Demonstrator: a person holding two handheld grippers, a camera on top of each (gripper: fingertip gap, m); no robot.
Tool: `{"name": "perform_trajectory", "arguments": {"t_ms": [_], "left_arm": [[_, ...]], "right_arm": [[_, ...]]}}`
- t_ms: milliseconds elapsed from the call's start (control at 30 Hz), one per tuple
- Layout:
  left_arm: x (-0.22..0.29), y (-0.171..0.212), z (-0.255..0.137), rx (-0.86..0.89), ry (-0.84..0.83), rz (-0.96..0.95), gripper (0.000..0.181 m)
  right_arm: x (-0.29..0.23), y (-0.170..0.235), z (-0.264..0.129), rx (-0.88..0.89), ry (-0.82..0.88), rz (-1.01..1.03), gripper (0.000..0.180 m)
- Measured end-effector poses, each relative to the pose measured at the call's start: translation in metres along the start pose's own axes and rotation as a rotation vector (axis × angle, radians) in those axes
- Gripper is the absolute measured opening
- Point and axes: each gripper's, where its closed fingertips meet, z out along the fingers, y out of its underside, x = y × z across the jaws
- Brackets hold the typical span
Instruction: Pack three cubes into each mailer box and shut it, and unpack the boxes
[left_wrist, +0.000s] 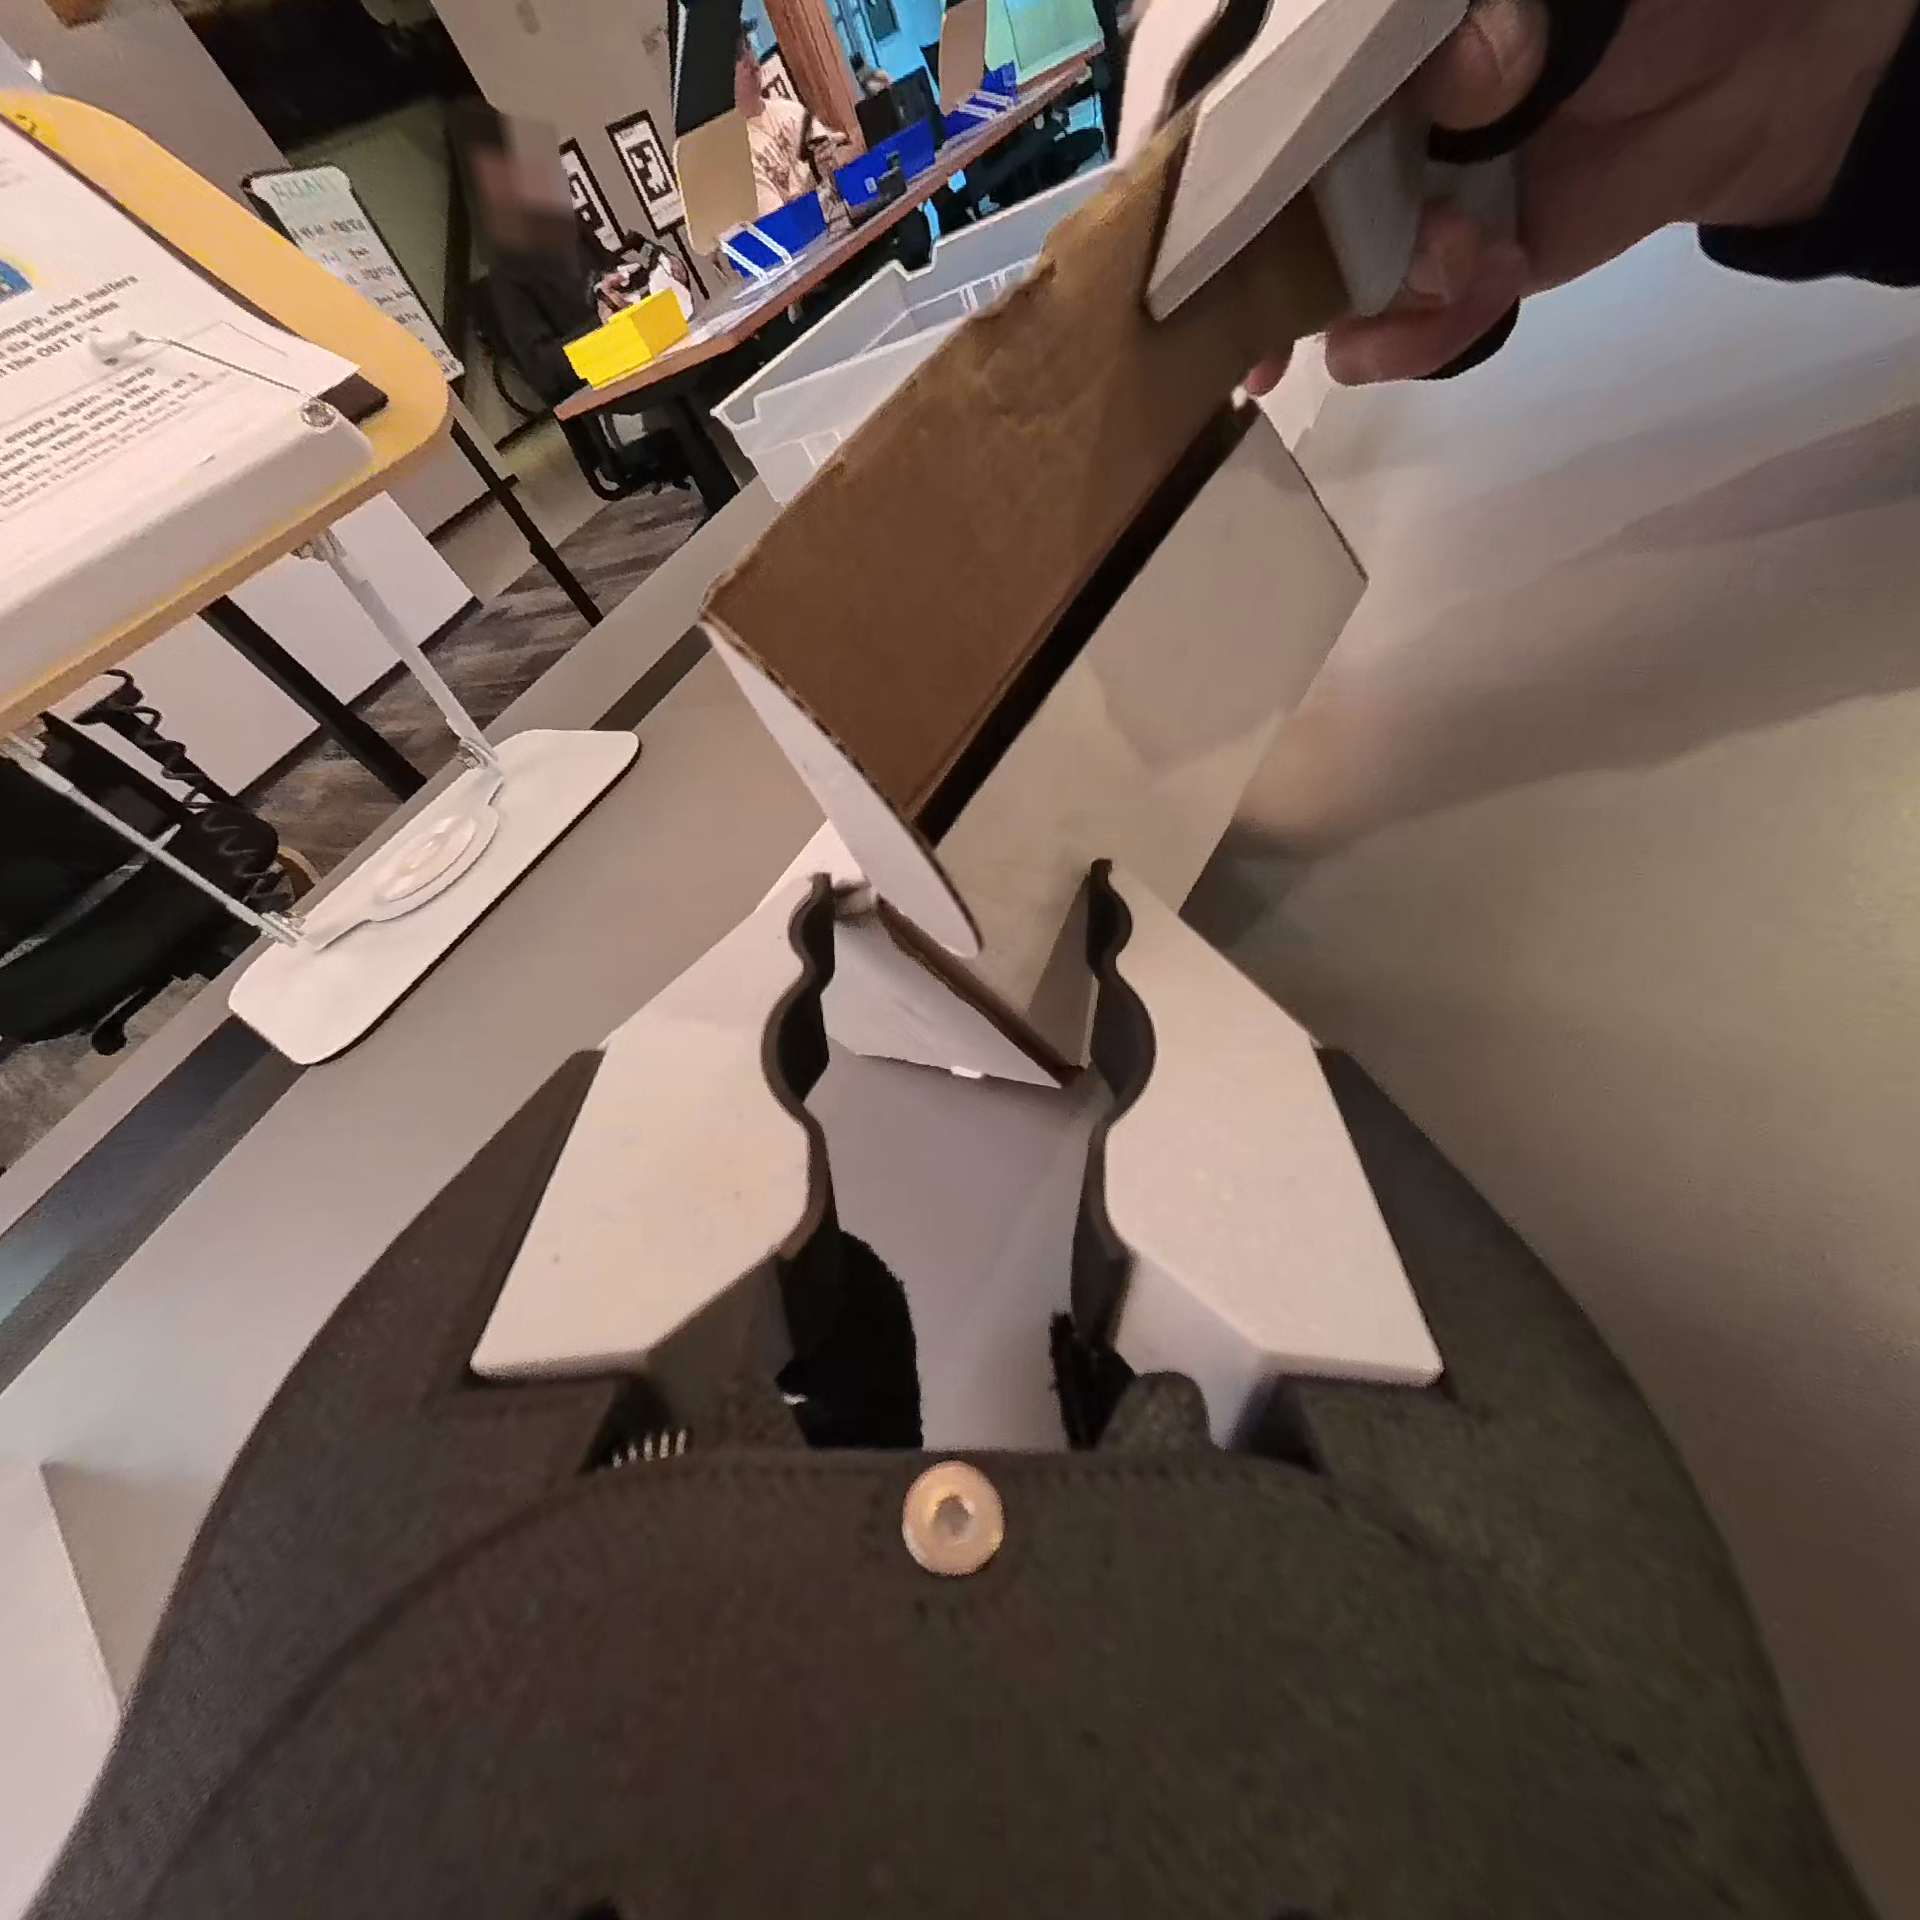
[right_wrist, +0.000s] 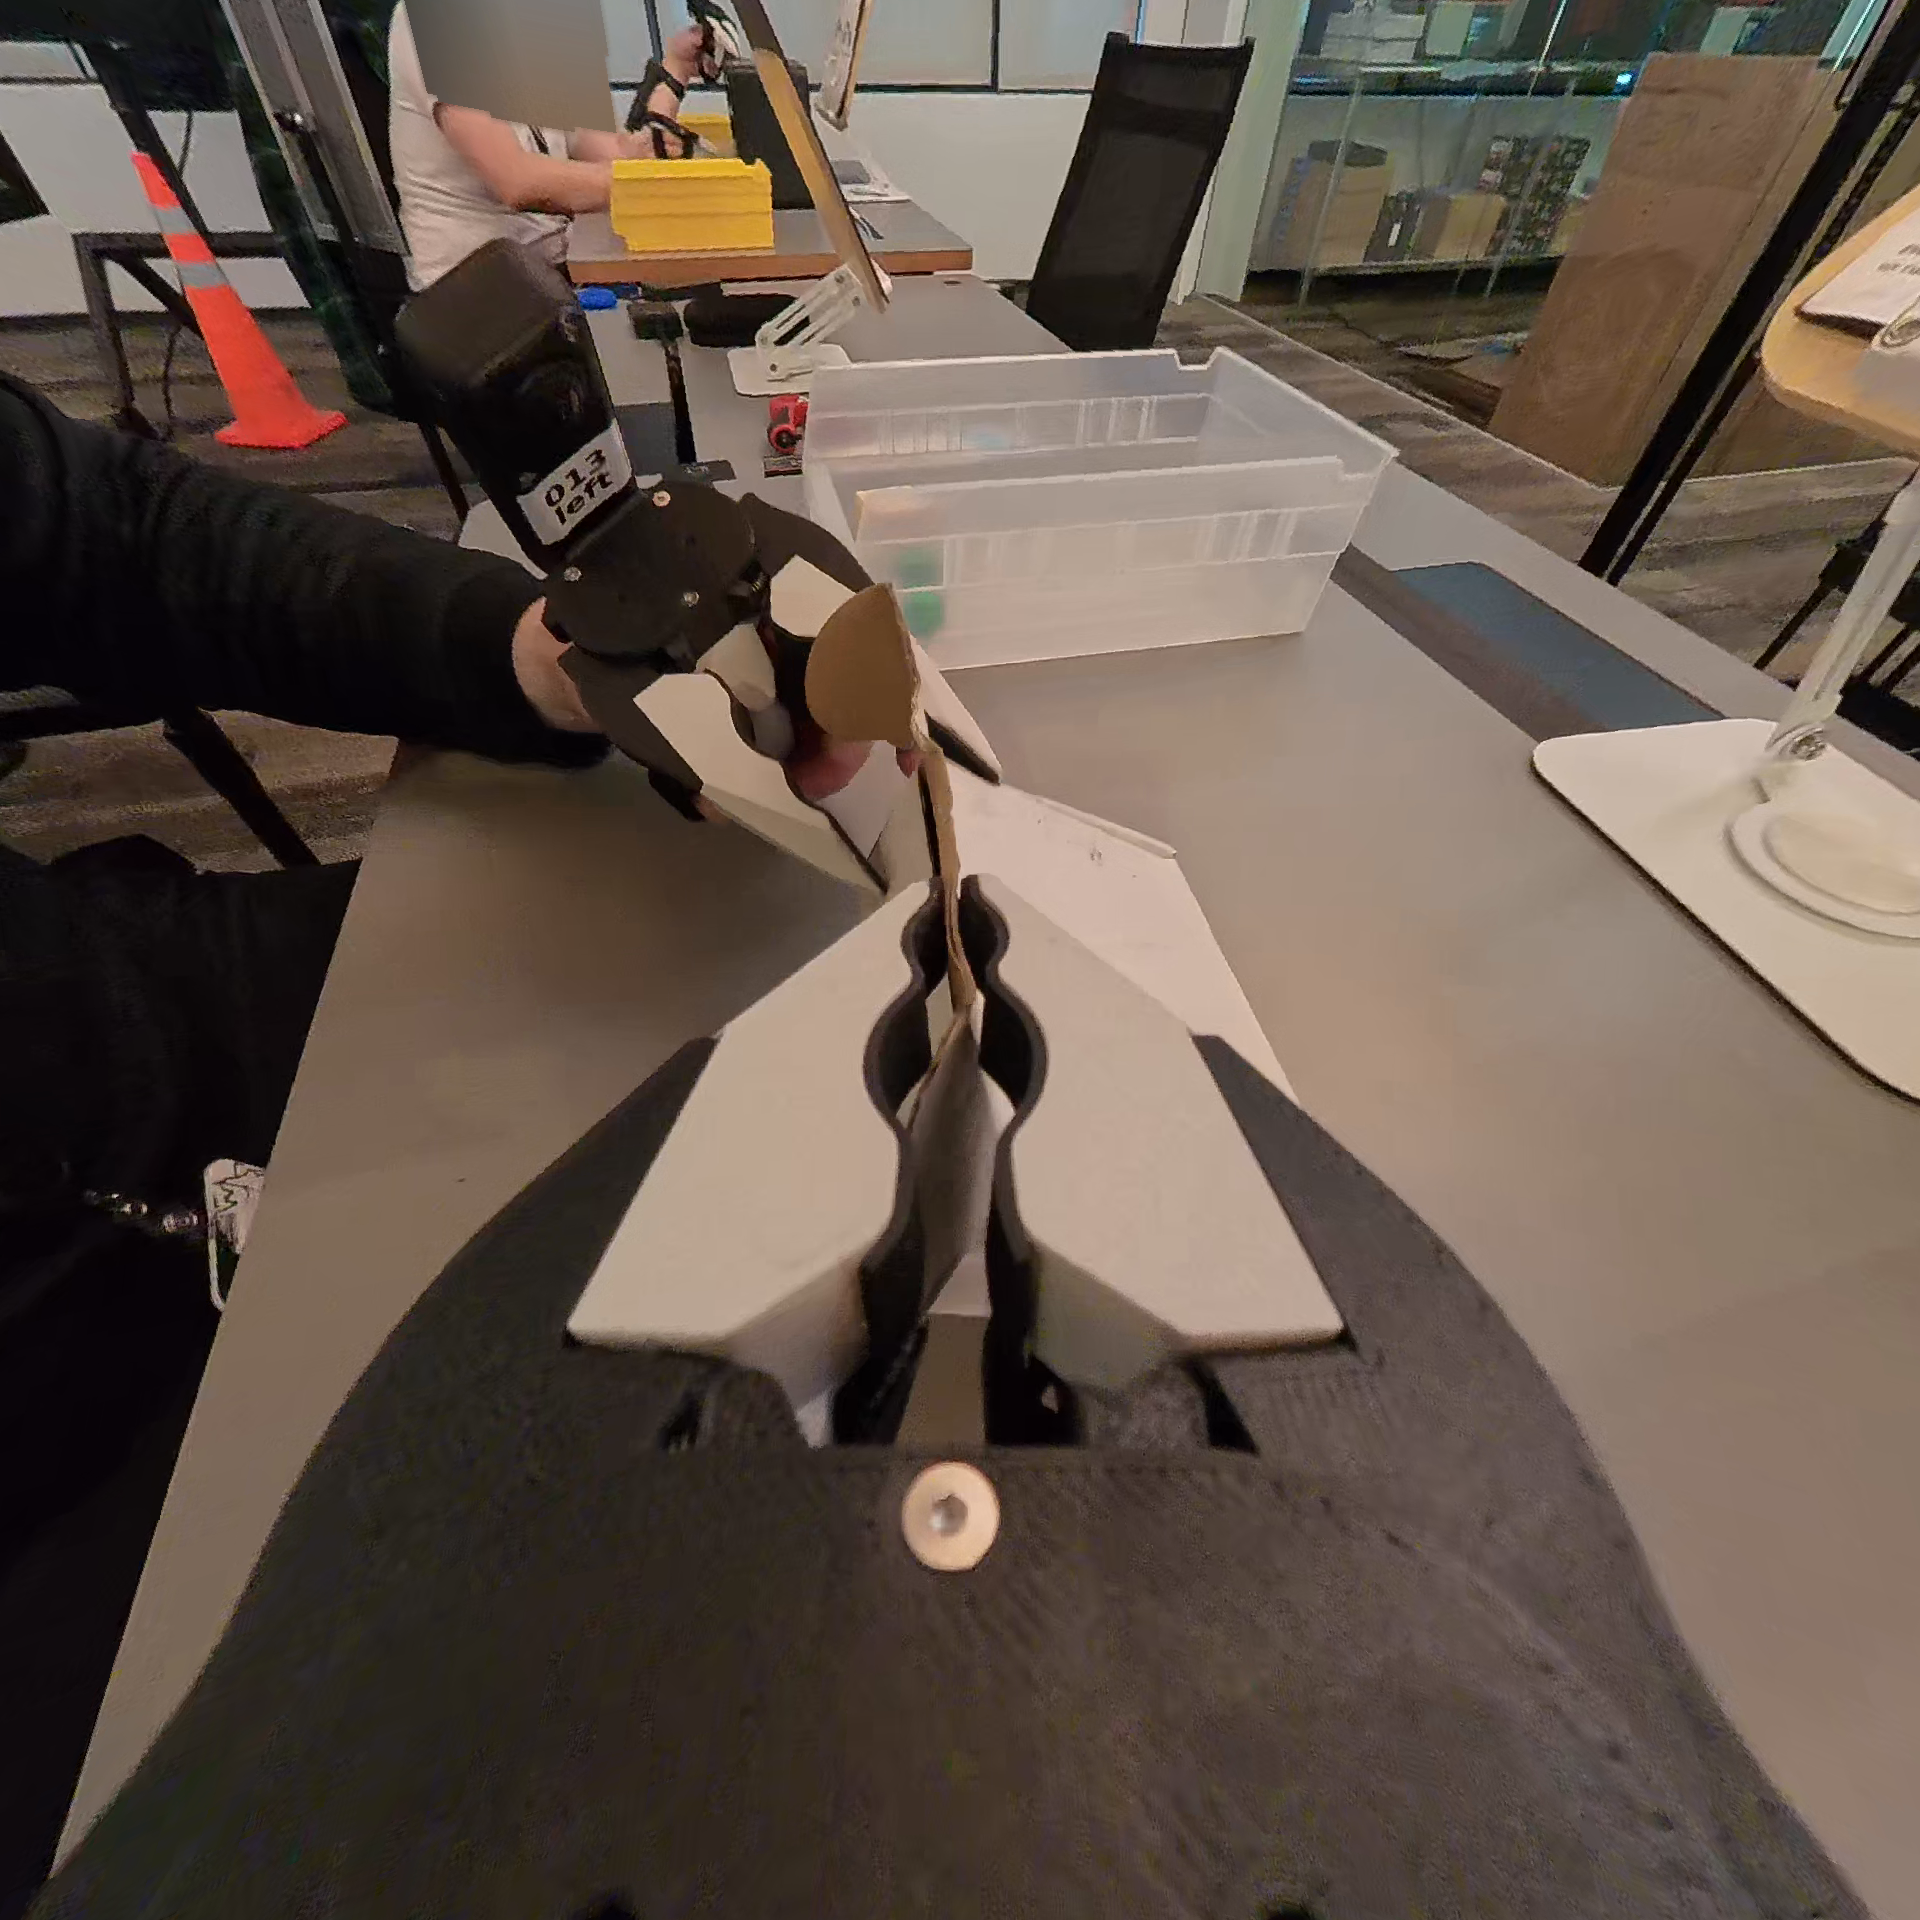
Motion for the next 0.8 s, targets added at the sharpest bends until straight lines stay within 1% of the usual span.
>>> {"name": "perform_trajectory", "arguments": {"t_ms": [133,267,333,400,533,600,700,767,800], "left_arm": [[0.001,0.002,-0.003,-0.006,-0.011,0.025,0.045],[0.006,0.01,-0.004,-0.043,-0.008,0.068,0.034],[0.01,0.017,0.0,-0.088,0.008,0.094,0.031],[0.015,0.027,0.003,-0.144,0.01,0.171,0.029],[0.015,0.026,0.004,-0.151,0.014,0.185,0.024],[0.015,0.026,0.005,-0.169,0.024,0.225,0.022],[0.016,0.025,0.007,-0.19,0.047,0.251,0.017],[0.018,0.025,0.008,-0.201,0.066,0.263,0.014],[0.018,0.025,0.008,-0.204,0.068,0.275,0.013]], "right_arm": [[0.0,0.003,-0.002,0.016,-0.008,0.02,0.0],[0.004,-0.001,-0.007,0.056,-0.004,0.048,0.0],[0.005,-0.002,-0.006,0.054,-0.004,0.047,0.0],[0.008,-0.005,-0.006,0.052,0.002,0.05,0.0],[0.022,-0.016,-0.009,0.049,0.035,0.066,0.0],[0.032,-0.024,-0.009,0.042,0.071,0.062,0.0],[0.056,-0.036,-0.009,0.029,0.171,0.043,0.004],[0.079,-0.04,-0.01,-0.019,0.286,0.018,0.007],[0.093,-0.037,-0.01,-0.081,0.362,-0.028,0.009]]}}
